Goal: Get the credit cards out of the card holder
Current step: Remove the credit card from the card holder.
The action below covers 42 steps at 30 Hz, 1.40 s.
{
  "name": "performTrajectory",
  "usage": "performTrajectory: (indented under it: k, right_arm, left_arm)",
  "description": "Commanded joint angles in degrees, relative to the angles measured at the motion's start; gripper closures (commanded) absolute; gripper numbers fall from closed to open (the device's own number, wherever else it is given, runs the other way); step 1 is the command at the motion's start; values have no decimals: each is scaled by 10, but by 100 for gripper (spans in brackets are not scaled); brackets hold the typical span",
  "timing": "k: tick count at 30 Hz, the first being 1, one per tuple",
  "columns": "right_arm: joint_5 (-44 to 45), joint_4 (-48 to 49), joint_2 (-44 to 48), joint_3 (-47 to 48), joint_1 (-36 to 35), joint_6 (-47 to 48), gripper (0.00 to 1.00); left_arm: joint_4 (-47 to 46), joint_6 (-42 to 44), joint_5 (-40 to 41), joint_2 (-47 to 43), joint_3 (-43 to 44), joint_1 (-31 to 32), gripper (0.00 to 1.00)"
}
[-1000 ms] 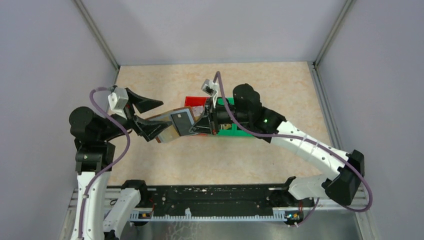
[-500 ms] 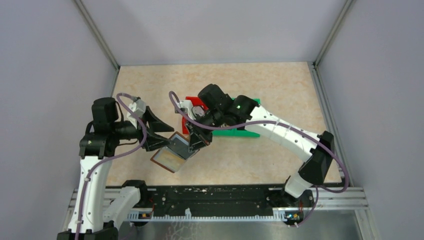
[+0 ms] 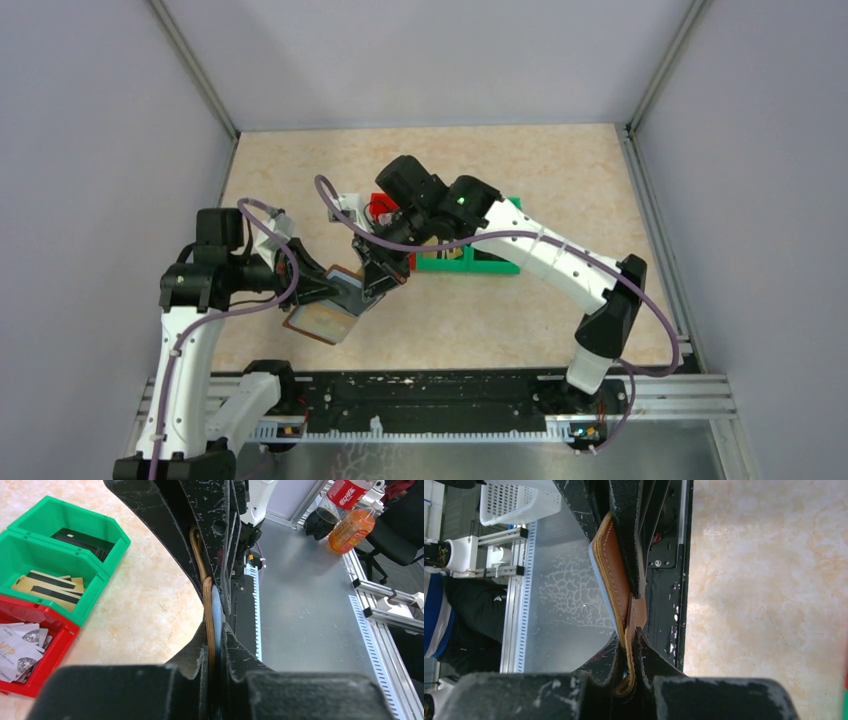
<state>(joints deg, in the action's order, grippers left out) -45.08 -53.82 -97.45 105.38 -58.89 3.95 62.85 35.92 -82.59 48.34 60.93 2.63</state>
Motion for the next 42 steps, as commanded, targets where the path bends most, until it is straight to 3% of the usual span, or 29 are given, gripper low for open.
performTrajectory:
  k: [1, 5, 6, 8, 12, 14, 19, 26, 28, 34, 42]
  right_arm:
    - [1, 30, -4, 56, -7, 2, 100]
    - [34, 131, 41, 10, 5, -47, 84]
    - [37, 180, 66, -26, 14, -79, 73]
    - [32, 315, 122, -140, 38, -145, 62]
    - [59, 711, 248, -379, 87, -320, 41]
    - [105, 847, 295, -470, 88, -363, 30]
    - [183, 1082, 320, -598, 84, -459, 24]
    - [246, 1162, 269, -617, 47, -478, 23]
    - [254, 1193, 246, -612, 43, -497, 27]
    - [247, 1314, 173, -587, 35, -568, 49]
    - [201, 1400, 126, -566, 34, -639, 83]
  left_arm:
    - [7, 24, -39, -7, -4, 3, 99]
    - [-12, 6, -57, -11, 3, 3, 100]
    - [-38, -28, -62, -12, 4, 3, 100]
    - [-133, -146, -74, -18, -1, 3, 100]
    - [-474, -522, -42, -32, -46, 3, 100]
    - [-646, -671, 5, -39, -73, 3, 100]
    - [-836, -859, 137, -69, -117, 3, 100]
    - [-857, -904, 179, -95, -129, 3, 100]
    - [-857, -910, 183, -98, -126, 3, 100]
    - [-860, -924, 185, -100, -120, 3, 100]
    - [-844, -910, 186, -103, -125, 3, 100]
